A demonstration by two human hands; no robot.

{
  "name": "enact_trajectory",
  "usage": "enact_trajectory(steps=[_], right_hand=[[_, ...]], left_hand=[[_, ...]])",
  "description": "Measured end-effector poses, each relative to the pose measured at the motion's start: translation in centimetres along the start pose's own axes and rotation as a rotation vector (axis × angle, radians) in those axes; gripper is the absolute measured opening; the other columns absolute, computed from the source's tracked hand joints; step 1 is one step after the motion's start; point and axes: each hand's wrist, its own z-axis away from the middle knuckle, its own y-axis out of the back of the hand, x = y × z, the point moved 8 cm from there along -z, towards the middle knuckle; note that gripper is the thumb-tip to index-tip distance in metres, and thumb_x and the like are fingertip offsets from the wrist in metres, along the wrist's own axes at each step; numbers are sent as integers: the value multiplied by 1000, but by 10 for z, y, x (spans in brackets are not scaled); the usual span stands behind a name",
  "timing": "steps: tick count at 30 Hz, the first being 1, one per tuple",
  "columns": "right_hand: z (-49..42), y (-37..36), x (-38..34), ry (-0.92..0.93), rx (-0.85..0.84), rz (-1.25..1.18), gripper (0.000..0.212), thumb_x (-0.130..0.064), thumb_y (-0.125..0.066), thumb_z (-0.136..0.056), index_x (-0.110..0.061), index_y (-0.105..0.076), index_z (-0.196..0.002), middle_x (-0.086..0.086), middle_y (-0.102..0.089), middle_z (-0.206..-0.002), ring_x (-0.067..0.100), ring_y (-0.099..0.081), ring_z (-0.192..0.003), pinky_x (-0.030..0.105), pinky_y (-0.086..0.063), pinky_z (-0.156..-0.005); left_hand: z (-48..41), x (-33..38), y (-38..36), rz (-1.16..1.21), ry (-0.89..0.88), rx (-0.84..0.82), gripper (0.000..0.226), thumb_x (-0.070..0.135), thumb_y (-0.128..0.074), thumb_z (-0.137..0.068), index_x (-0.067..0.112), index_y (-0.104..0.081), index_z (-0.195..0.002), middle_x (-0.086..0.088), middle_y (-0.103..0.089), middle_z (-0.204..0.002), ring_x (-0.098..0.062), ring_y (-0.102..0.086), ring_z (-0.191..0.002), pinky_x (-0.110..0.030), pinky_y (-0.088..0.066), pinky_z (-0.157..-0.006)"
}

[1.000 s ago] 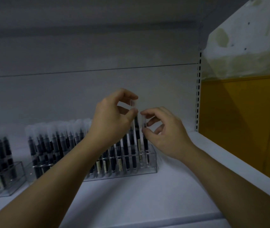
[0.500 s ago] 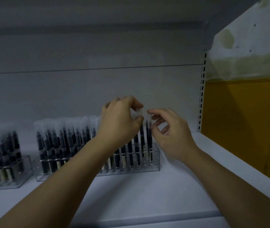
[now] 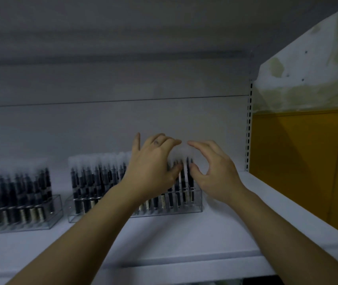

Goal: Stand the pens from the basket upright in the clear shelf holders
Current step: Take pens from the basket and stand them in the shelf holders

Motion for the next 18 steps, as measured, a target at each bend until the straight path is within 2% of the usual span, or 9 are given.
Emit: enact_trajectory(steps=[5,9,12,15,18], right_hand=[[29,-3,-35,-8,-43,2,55,-25,-68,-85,-24,-50,-137,-7,-47,-136,9,-43,-125,31,-39,-107],[47,-9,-82,47,-93,-18,61,-31,-69,-84,-25,-46,-140,-7,-45,-140,10,-41,-128,36,-39,-109],[59,-19,-120,75,-116,-88,60,-31,-70,-84,-24,-48,-138,-8,-50,-136,9,-44,-126,39,-39,-109],[76,-38,-156,106,-161,-122,59,-37,-66,-84,-27,-47,-139,-11,-47,-139,4,-38,-129,34,-33,-111],[98,-62,-191,159,-195,-146,57,-36,-64,-84,-27,-49,-138,-10,-49,-138,5,-39,-128,28,-32,-108]], left_hand=[[41,-2,24,-7,-21,7,61,45,-56,-90,31,-35,-145,8,-40,-148,-13,-23,-143,-52,-1,-120],[91,-14,45,43,12,42,60,44,-59,-89,30,-38,-144,9,-41,-147,-12,-25,-142,-47,-4,-121],[133,-31,62,57,67,56,59,44,-60,-89,30,-40,-143,9,-43,-145,-13,-28,-140,-48,-12,-120],[179,-51,79,73,144,76,58,46,-59,-89,31,-40,-142,11,-42,-145,-13,-26,-142,-47,-12,-120],[224,-67,91,54,210,82,57,45,-60,-89,29,-43,-140,10,-44,-144,-14,-29,-140,-48,-21,-116]])
